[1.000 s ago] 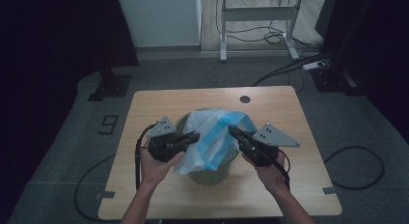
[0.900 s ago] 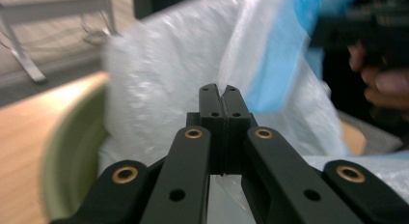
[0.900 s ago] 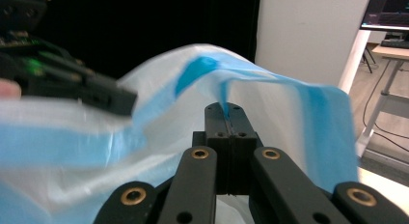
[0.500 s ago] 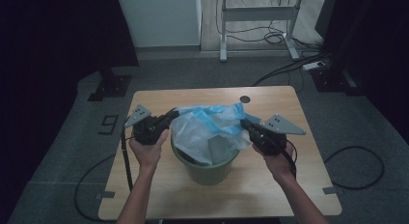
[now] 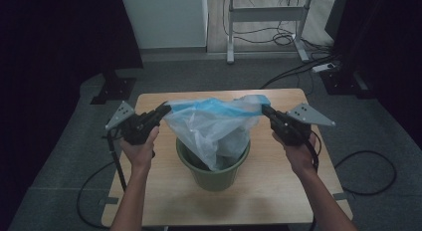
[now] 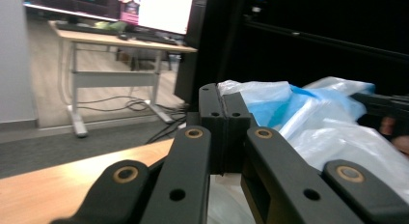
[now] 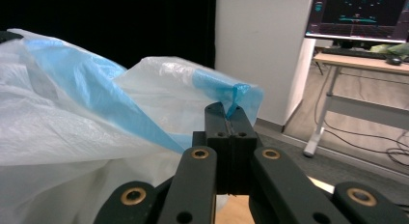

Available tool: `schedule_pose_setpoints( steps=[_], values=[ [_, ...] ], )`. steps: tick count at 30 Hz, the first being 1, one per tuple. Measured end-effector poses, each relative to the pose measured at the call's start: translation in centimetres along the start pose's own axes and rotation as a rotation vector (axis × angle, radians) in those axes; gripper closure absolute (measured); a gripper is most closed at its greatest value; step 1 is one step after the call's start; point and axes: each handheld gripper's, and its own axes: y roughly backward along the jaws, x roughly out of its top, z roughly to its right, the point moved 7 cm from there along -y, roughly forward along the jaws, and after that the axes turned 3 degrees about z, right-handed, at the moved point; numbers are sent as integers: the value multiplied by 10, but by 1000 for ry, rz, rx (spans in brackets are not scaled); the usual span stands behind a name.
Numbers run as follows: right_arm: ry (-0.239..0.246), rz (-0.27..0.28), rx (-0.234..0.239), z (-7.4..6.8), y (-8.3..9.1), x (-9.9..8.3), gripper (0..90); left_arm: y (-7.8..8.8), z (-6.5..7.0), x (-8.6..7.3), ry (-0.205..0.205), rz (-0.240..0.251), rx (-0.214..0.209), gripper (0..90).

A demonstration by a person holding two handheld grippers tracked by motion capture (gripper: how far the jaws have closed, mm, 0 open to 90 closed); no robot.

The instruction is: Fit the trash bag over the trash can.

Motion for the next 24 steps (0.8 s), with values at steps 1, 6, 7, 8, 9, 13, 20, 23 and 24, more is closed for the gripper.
schedule_pose_setpoints(
  steps=[1, 6, 7, 8, 9, 13, 20, 23, 24],
  values=[
    [-7, -1, 9, -2, 5, -4, 891, 5, 2, -4, 2, 1, -6, 898],
    [-60, -21, 69, -14, 33, -29, 890, 33, 18, -29, 32, -21, -71, 897],
    [-66, -31, 81, -17, 37, -35, 890, 37, 20, -34, 34, -33, -79, 897],
    [-73, -41, 92, -20, 42, -40, 890, 40, 21, -38, 40, -42, -87, 897],
    [-77, -45, 101, -23, 44, -43, 890, 44, 22, -44, 49, -53, -101, 897],
    [-84, -75, 142, -31, 56, -63, 890, 56, 23, -69, 97, -78, -135, 896],
    [-112, -112, 166, -38, 61, -93, 890, 65, 22, -103, 127, -122, -156, 896],
    [-132, -121, 186, -41, 64, -102, 891, 72, 22, -109, 174, -98, -194, 897],
    [-135, -125, 195, -43, 66, -106, 891, 74, 22, -110, 184, -92, -203, 897]
  ],
)
